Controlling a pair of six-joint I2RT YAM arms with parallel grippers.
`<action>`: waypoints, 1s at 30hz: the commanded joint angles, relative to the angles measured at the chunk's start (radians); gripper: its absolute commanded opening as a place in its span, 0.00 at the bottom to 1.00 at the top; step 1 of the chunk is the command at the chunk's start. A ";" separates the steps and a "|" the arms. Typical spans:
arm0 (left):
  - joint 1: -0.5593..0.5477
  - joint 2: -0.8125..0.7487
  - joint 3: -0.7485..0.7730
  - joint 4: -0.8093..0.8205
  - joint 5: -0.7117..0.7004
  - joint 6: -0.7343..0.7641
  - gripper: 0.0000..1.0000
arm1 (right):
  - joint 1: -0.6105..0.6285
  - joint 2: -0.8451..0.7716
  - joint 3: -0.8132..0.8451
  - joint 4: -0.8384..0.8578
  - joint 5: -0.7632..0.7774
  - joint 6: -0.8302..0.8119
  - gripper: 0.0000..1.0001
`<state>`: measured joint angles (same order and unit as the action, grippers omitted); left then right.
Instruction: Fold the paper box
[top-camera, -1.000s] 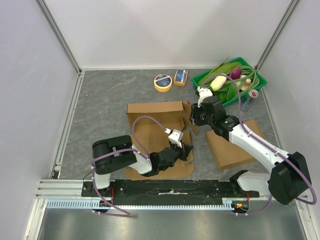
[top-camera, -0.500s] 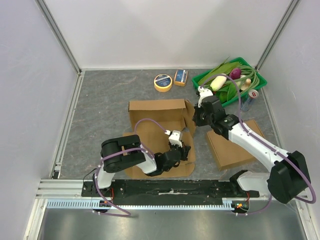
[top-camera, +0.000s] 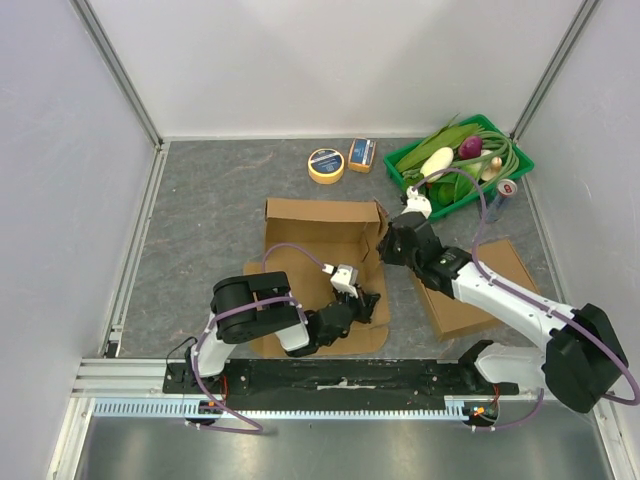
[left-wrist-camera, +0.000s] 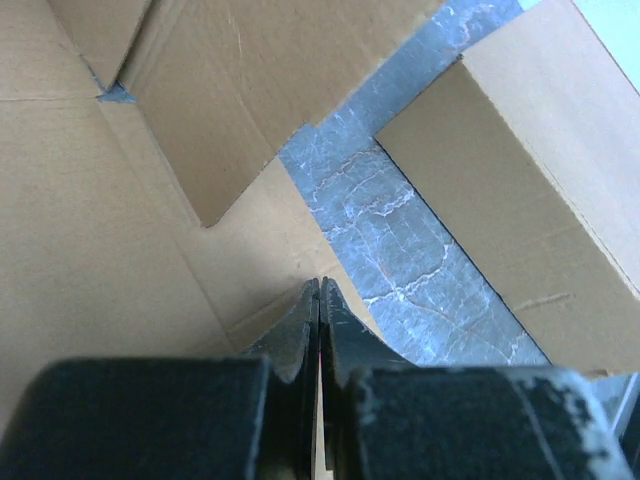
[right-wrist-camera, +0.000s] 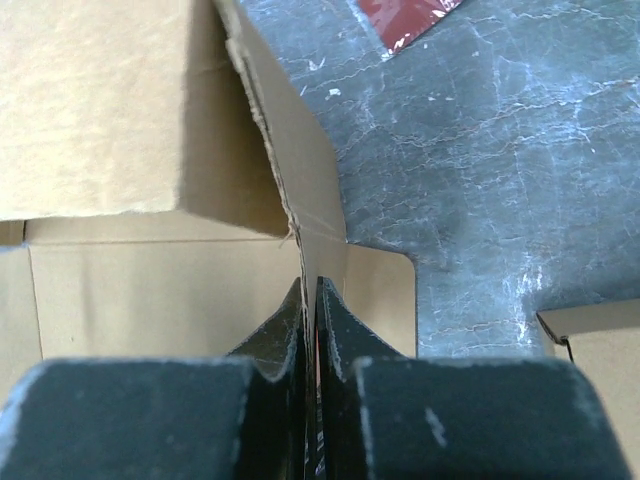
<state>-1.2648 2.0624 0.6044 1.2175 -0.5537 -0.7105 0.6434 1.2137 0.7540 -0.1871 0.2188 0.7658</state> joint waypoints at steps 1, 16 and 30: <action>-0.005 0.027 -0.077 0.173 0.081 0.114 0.08 | 0.033 0.020 0.025 0.051 0.158 0.107 0.09; -0.018 -0.145 -0.009 0.066 -0.229 0.567 0.85 | 0.052 0.093 0.148 -0.104 0.137 0.138 0.12; 0.182 -0.070 0.029 0.210 0.066 0.645 0.15 | 0.073 0.081 0.188 -0.123 0.076 0.097 0.33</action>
<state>-1.1355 1.9911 0.6670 1.2907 -0.6167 -0.1249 0.7116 1.3216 0.8917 -0.2974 0.3195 0.8902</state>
